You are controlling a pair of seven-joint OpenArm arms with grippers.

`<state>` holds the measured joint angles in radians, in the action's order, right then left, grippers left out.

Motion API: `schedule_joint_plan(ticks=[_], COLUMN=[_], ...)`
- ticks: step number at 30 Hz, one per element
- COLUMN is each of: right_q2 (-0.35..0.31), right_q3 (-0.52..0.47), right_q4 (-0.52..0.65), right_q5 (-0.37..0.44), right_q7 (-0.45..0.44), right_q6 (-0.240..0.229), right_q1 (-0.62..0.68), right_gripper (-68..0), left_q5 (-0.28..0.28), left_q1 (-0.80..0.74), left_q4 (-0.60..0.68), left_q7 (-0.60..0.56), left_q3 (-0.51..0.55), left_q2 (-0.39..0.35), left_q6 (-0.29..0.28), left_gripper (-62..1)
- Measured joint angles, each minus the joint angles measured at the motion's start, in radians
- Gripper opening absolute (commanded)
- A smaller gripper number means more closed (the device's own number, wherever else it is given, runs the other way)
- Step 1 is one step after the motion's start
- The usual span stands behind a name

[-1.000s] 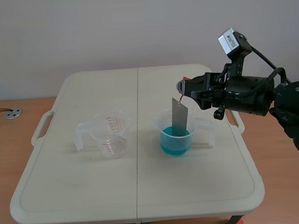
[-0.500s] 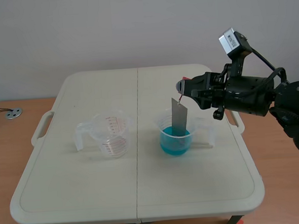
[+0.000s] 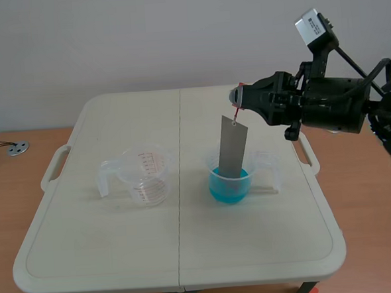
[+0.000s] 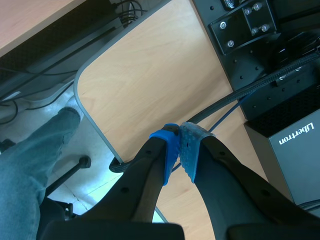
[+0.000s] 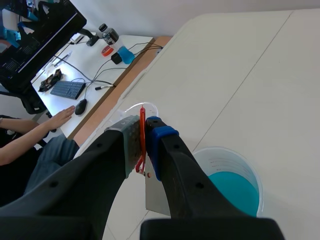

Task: Hold the metal plate by the orange handle, dip it into the blue solution, take it out and point at it, then put the plate back in the beaker on the left.
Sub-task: 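Hold the plate still in the solution, then raise the plate and point at it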

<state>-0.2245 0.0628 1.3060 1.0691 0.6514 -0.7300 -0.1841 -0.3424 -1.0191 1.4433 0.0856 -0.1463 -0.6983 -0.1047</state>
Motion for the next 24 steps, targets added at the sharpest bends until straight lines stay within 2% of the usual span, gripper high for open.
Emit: schedule_joint_plan(ticks=[5,8,17,24], right_q2=[-0.003,-0.014,-0.034,-0.052], right_q3=[-0.003,-0.003,-0.003,-0.009], right_q4=[0.048,0.077,0.157,0.201], right_q5=[0.053,0.091,0.148,0.187], right_q7=[0.025,0.035,0.058,0.058], right_q6=[0.0,0.0,0.0,0.011], right_q1=[0.0,0.0,0.0,0.0], right_gripper=[-66.0,-66.0,-66.0,-66.0], left_q5=[0.0,0.0,0.0,0.0], left_q1=[0.0,0.0,0.0,0.082], left_q4=[0.002,0.033,0.258,0.393], left_q7=[0.0,0.042,0.09,0.09], left_q3=[0.005,0.042,0.235,0.258], left_q2=[0.0,0.0,-0.003,-0.003], left_q6=[0.0,0.0,0.0,0.0], left_gripper=[-58.8,-58.8,-58.8,-58.8])
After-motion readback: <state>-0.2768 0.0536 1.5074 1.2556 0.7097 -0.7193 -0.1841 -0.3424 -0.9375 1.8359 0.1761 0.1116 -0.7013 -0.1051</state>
